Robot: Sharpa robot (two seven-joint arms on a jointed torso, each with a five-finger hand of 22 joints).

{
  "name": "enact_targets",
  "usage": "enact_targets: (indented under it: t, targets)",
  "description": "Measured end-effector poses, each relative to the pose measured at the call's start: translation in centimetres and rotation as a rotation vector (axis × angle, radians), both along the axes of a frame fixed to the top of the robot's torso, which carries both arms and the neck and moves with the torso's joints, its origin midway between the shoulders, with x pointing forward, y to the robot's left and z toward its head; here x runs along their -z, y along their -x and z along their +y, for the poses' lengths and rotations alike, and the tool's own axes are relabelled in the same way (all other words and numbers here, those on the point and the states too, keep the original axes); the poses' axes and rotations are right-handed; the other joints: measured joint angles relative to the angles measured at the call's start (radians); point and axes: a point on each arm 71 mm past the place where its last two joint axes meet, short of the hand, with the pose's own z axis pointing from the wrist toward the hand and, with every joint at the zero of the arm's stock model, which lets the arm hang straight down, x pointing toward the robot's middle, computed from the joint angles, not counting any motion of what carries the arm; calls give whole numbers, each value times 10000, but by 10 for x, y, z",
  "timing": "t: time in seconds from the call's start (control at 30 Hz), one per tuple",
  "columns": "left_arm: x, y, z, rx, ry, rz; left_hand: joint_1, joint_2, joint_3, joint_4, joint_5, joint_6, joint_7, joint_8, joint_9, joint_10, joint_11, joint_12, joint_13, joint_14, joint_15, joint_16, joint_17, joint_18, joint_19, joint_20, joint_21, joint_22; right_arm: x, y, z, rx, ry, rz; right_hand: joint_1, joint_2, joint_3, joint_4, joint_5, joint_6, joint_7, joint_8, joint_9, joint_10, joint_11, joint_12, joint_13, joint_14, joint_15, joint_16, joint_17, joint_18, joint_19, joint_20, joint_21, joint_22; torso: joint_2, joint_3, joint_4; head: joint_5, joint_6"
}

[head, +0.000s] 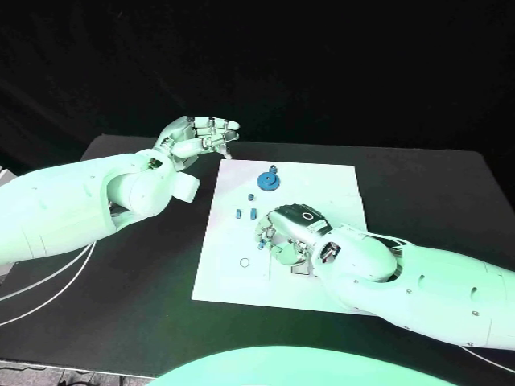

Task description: Assemble the parts on the task board

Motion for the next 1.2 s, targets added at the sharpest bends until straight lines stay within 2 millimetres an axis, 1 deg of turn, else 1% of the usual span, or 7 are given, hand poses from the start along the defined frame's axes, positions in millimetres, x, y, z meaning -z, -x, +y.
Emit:
enact_targets:
  t: [0.63, 0.8, 0.9, 0.93, 0.97, 1.0, 1.2]
  targets:
    - [0, 0, 1, -6, -6, 39, 0, 0, 0, 0, 0, 1, -1, 0, 1, 0, -1, 0, 1, 0, 0, 0, 0, 0, 0, 0, 0, 0, 3, 0, 3, -75, 219, 34, -1, 1, 1, -2, -38, 21, 21, -8, 17, 17, -17, -30, -9, 1, 1, 0, -54, 0, 0, 0, -67, -2, 8, -1, 5, 6, 0]
    - [0, 0, 1, -6, -9, 53, 0, 0, 0, 0, 0, 1, -1, 0, 1, 1, -1, 0, 1, 1, -1, 0, 0, 0, 0, 0, 0, 1, 4, 0, 5, -125, 354, 66, -194, 35, -16, -127, -38, -18, 55, -27, 16, 18, -18, -40, -13, 1, 1, -61, -136, 1, 0, 0, -229, -2, 8, -1, 5, 7, 0]
    - [0, 0, 1, -6, -12, 62, 0, 0, -29, 29, 0, 1, 0, 0, 1, -36, -38, 0, -9, 1, -1, -39, 0, 0, 0, 0, -40, 1, 5, 0, 6, -163, 418, 83, -486, -10, -209, -126, 64, -225, 162, -143, 18, -37, -164, -38, -85, -25, 39, -192, -353, 2, -106, 22, -611, 4, 8, 0, 2, 5, 0]
    - [0, 0, 1, -7, -13, 65, 0, 0, -29, 29, 0, 1, -1, 0, 1, -36, -38, 0, -9, 1, -1, -39, 0, 1, 0, 0, -40, 1, 5, 0, 7, -170, 434, 88, -612, -53, -275, -117, 130, -359, 209, -211, 21, -235, -157, -38, -148, -42, 114, -195, -379, 4, -183, 75, -776, 6, 8, 0, 0, 3, 0]
    - [0, 0, 1, -8, -15, 68, 0, 0, -29, 29, 0, 1, -1, 0, 1, -36, -38, 0, -8, 1, 0, -39, 1, 1, 0, 0, -40, 1, 5, 0, 7, -191, 447, 97, -741, 6, -329, -115, 144, -471, 259, -279, 5, -484, -97, -54, -197, -41, 142, -195, -388, 3, -220, 112, -885, 6, 8, 0, 0, 3, 0]
    - [0, 0, 1, -8, -16, 71, 0, 0, -29, 29, 0, 1, -1, 0, 1, -36, -37, 0, -8, 0, -1, -39, 0, 0, 0, 0, -40, 1, 5, 0, 7, -206, 452, 101, -878, -63, -411, -100, 145, -569, 313, -354, -31, -745, -21, -56, -259, -44, 214, -195, -383, 4, -274, 166, -1019, 6, 7, 0, 0, 2, -1]
    - [1, 0, 1, -7, -21, 89, 0, 0, -29, 29, 0, 0, -1, 0, 1, -36, -38, 0, -8, 1, -1, -39, 0, 0, 0, 0, -40, -7, 6, 1, 5, -248, 448, 137, -987, -297, -611, -192, 182, -1013, 400, -677, -187, -1857, 167, -78, -556, -58, 339, -407, -815, 4, -599, 340, -1961, 5, 2, 4, -5, 2, -8]
